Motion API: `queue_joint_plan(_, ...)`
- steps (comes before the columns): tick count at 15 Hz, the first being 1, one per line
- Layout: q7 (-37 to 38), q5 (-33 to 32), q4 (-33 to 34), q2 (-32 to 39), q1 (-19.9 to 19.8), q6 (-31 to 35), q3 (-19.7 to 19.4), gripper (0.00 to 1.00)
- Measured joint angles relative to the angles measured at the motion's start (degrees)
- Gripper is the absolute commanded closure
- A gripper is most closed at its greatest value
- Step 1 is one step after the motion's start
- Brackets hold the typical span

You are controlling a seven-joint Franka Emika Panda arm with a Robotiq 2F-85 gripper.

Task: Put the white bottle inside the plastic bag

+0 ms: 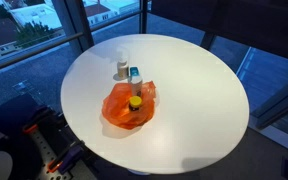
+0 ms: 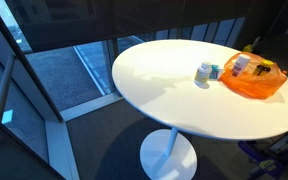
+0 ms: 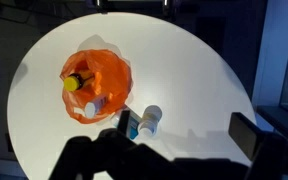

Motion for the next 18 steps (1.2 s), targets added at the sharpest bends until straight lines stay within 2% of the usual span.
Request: queue_joint_plan(18, 0.22, -0.06, 0.4, 1.57, 0.09, 1.5, -0.12, 0.0)
